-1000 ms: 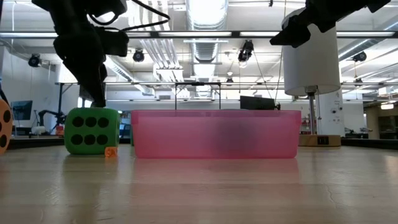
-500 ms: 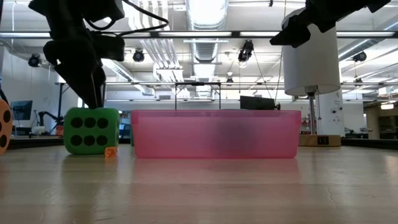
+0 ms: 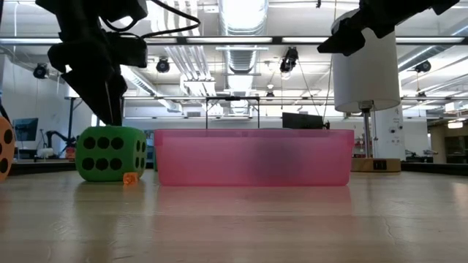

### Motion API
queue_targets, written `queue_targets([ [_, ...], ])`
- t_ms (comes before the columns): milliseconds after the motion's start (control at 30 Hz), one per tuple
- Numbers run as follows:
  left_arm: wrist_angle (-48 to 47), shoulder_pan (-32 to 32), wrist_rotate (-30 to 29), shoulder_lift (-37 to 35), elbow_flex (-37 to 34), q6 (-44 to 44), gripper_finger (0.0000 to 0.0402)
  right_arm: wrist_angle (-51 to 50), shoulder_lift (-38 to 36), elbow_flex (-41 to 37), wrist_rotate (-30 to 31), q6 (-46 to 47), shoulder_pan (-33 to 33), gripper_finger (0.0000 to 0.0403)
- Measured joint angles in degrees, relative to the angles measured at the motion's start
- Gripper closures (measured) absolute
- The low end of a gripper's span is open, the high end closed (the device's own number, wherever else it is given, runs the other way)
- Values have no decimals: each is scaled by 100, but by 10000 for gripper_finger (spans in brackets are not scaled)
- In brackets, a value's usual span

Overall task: Pick & Place Dice
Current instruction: Put the bottom large green die into the pink bin

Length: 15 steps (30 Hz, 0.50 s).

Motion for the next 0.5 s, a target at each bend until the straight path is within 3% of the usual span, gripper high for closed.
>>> queue_targets([
  [500, 158, 0, 2, 0, -83, 475, 2, 0, 0, 0, 1, 2, 2, 3],
])
